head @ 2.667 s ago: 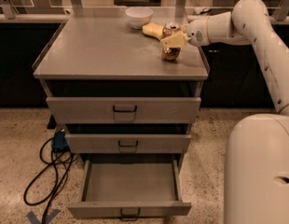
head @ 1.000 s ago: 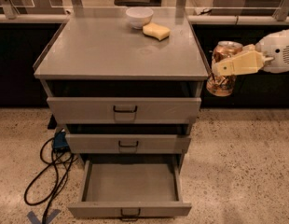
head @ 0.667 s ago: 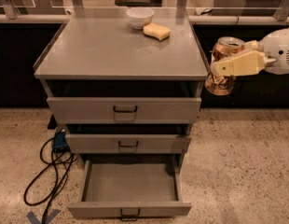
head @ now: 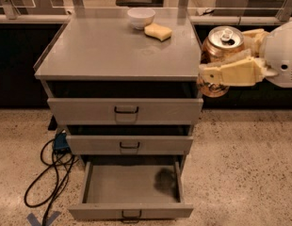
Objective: Place orange can into bottom drawer
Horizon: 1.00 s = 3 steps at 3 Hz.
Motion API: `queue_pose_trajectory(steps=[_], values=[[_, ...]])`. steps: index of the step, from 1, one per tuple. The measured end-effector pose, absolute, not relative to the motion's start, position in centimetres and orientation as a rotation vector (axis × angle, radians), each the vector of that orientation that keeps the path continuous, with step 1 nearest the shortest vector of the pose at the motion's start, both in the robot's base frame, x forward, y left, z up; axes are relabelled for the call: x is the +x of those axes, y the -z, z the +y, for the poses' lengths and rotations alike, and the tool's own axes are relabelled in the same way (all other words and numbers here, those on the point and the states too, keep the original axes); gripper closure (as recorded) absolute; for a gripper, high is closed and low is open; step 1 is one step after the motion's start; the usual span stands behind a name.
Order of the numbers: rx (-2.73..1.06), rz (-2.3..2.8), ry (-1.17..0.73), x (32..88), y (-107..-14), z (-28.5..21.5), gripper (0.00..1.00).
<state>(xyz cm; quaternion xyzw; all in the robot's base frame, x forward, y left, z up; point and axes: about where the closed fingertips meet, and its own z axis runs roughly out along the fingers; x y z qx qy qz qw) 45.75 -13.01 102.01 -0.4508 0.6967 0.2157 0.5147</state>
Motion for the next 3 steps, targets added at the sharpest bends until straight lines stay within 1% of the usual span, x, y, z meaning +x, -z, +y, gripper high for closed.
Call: queue_pose_trajectory(steps=[1,2,3], values=[[-1.083,1.674,-0.518,45.8,-102.0,-13.0,1.0],[-1.079,1.663,-0.462,45.6,-102.2,-13.4,1.0],[-1.036,1.712,-0.361,45.8,-97.7,-15.4,1.0]])
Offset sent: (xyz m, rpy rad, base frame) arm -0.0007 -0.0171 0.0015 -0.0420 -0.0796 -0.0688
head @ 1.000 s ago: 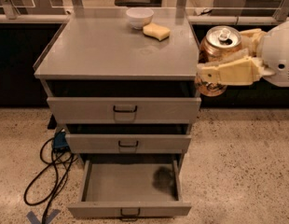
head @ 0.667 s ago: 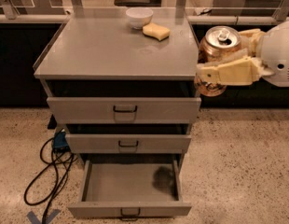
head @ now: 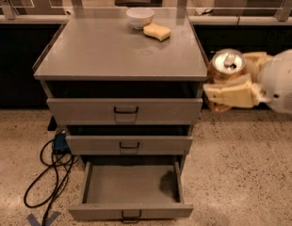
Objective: Place orange can into bottom drawer
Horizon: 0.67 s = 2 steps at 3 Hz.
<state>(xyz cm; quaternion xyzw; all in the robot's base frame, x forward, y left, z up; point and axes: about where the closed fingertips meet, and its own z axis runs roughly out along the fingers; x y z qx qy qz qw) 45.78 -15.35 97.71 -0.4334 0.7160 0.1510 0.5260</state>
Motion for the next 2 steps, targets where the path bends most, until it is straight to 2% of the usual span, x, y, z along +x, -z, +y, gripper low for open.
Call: queue_pose_trajectory(steps=[1,2], values=[[-1.011,1.854,-0.266,46.0,-87.9,-17.6,1.0],[-1.015,2.068,-0.267,44.6,-75.4,-19.4,1.0]])
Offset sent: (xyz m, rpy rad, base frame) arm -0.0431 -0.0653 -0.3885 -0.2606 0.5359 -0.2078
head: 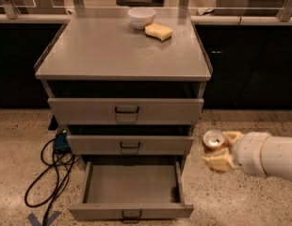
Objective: Place orange can into bottom drawer
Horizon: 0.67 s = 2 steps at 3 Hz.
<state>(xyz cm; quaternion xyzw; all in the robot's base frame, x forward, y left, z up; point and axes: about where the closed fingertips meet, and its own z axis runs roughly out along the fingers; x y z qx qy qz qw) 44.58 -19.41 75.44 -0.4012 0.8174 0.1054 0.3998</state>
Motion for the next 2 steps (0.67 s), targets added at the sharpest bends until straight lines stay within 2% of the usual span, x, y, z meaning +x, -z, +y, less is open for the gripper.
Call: queue_pose_trajectory(steps=[2], values=[[-1.037,2.108,-0.271,43.44,-73.34,-19.19,1.0]])
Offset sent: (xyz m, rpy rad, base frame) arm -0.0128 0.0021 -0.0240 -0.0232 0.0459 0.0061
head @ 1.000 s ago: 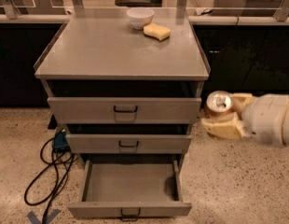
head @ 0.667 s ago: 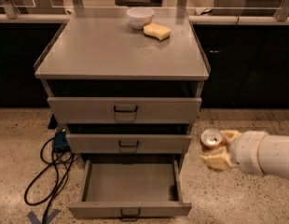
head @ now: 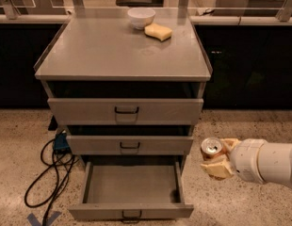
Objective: Place orange can into bottom drawer
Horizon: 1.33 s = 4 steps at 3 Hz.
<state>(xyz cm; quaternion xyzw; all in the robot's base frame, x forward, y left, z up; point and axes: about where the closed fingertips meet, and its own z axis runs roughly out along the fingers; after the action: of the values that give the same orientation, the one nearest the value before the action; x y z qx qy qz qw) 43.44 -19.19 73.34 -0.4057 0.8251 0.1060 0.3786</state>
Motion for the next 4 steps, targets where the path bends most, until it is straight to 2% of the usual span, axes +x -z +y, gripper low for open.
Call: queue_pose_trajectory(steps=[1,2,4], values=[[-1.018,2.123,-0.315,43.1,-71.6,-19.5,1.0],[-0.952,2.114,-0.437,42.7,-66.2,-18.2,1.0],[-0.746,2.043,-0.715,45.0,-55.3,-10.7,1.0]])
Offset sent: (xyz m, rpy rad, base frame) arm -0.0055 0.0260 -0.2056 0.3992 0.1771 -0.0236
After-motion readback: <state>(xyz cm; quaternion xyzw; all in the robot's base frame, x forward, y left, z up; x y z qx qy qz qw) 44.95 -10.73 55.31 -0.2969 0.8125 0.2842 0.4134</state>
